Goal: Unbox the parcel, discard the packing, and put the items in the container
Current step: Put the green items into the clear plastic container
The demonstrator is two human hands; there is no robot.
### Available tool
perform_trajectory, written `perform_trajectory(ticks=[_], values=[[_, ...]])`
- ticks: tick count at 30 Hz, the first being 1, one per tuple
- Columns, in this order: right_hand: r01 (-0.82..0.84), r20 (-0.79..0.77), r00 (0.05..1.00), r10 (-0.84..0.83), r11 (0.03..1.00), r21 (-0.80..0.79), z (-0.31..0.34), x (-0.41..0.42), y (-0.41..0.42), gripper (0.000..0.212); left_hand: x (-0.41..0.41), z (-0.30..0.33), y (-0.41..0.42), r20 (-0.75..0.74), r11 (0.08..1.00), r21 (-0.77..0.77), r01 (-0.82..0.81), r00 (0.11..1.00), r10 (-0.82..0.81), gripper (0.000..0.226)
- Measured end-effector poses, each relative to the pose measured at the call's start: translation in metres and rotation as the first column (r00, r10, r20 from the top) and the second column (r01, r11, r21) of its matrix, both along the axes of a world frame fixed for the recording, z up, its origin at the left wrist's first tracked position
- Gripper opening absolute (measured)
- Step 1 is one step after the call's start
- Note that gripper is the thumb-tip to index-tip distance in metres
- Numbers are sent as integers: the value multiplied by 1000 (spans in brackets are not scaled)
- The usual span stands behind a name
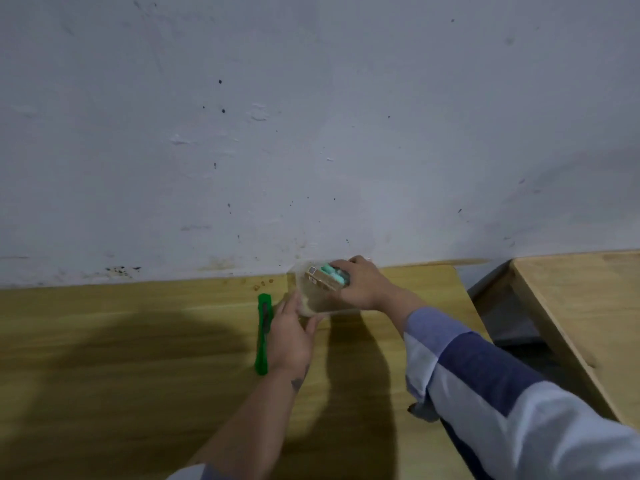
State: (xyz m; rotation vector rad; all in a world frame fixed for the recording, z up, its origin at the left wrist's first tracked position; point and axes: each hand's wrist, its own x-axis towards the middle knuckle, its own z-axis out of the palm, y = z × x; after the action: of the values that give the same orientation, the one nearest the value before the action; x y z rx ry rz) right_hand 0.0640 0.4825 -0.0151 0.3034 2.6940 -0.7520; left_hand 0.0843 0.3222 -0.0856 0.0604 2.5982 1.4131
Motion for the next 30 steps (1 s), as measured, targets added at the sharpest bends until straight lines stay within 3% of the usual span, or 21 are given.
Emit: perform_trajectory(ticks=[7,12,20,30], values=[[-275,171,952,254,954,117,7,-32,0,70,-2,3,-5,-28,1000,0,9,1000,-9,61],[-389,113,921,373,896,214,-1,-32,-4,72,-4,2,-5,-6,1000,19,1,1000,-1,61],[-305,-16,948,319,920,246,-12,-26,3,64,-2,2,-2,3,1000,17,-8,1000,8,63],[-202,-28,977,211,959,197,-14,-6,25,76,0,3,-1,13,1000,22,-13,1000,13,64]])
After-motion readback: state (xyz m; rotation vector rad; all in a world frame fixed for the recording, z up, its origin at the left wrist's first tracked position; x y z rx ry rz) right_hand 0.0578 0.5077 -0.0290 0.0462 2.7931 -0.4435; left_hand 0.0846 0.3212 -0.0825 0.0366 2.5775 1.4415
